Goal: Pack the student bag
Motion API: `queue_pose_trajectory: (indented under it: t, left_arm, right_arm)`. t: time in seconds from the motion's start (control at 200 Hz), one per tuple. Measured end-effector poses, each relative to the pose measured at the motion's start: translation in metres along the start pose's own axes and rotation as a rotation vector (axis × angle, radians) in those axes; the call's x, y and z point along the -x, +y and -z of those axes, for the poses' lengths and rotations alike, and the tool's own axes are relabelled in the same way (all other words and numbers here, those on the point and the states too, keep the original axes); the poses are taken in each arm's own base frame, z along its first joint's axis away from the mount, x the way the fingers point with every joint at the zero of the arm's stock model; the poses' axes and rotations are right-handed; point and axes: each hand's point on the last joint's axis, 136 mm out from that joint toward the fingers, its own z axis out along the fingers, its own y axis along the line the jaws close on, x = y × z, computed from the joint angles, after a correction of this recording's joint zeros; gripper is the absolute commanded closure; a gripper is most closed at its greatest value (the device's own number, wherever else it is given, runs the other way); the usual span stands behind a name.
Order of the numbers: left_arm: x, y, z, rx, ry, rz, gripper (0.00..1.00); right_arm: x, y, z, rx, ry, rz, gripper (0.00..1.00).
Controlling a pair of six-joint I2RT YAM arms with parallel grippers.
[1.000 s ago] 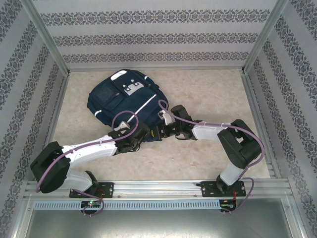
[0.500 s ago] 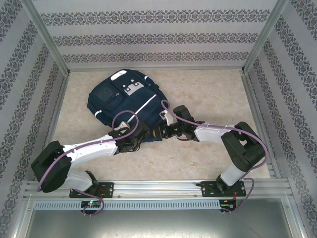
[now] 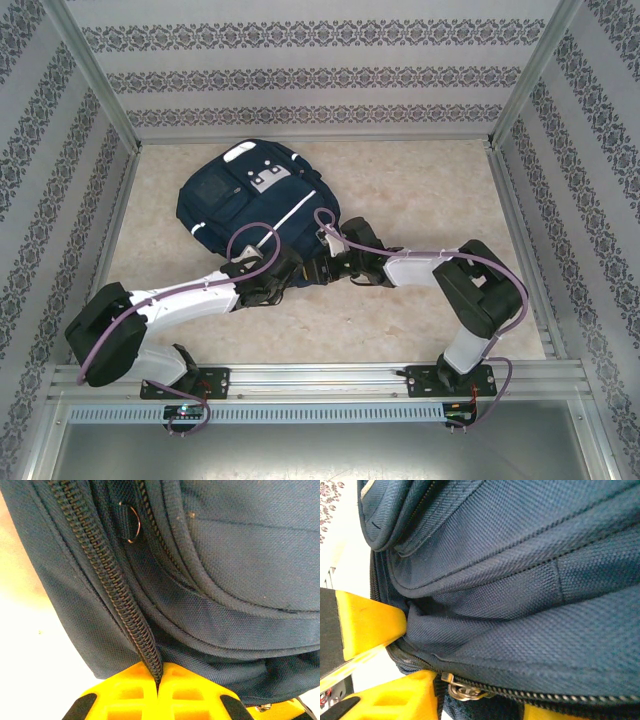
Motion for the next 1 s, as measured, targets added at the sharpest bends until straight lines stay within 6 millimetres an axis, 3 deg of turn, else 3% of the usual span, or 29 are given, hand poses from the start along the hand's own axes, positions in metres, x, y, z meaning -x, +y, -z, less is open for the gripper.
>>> queue_pose_trajectory:
  t: [0.145, 0.535, 0.999]
  left_arm:
    - [0.000, 0.000, 0.000, 0.000, 0.002, 0.000, 1.00]
    - [0.000, 0.000, -0.001, 0.003, 0.008, 0.002, 1.00]
    - [0.000, 0.000, -0.002, 0.004, 0.017, 0.007, 1.00]
  right_arm:
    - [0.000, 0.000, 0.001, -0.003, -0.005, -0.001, 0.69]
    - [0.000, 0.005, 0.011, 0.003, -0.035, 0.015, 1.00]
    - [-0.001, 0.007, 0.018, -0.009, -0.041, 0.012, 1.00]
